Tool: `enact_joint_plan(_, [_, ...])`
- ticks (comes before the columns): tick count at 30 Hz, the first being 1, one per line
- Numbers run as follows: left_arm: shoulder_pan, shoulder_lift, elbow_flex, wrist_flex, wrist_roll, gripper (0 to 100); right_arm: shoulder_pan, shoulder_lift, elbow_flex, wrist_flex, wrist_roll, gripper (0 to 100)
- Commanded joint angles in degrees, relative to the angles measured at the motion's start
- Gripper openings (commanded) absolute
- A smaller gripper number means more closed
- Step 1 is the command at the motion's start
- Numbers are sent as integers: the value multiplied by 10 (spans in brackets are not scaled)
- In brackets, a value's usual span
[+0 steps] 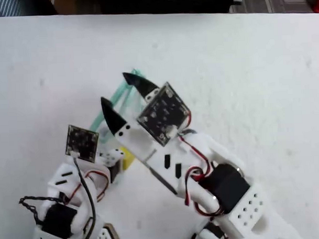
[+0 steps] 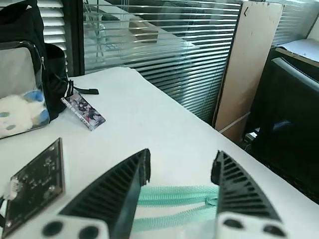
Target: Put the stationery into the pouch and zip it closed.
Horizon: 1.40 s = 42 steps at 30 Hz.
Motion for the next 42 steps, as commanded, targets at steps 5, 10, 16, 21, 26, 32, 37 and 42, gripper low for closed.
enact_joint_plan(5, [6,3,-2,-10,-5,286,4,-19,-24,2,-4,184])
enact_joint_plan(10, [3,3,-2,-7,-5,284,95,-14,-30,-1,-4,183])
enact_joint_plan(16, [-67,2,-3,-28,-1,133,250,95,-55,2,-4,131])
enact_joint_plan(21, [-83,2,-3,-29,-1,85,298,245,-107,2,-4,101])
enact_joint_plan(26, [-86,2,-3,-29,-1,84,297,407,-149,2,-4,101])
enact_joint_plan(32, [-86,2,-3,-29,-1,84,295,588,-231,3,-4,102])
enact_joint_plan(37, [-86,2,-3,-29,-1,85,276,690,-277,19,-4,122])
enact_joint_plan(42, [-83,2,-3,-30,-2,85,249,754,-339,75,29,204])
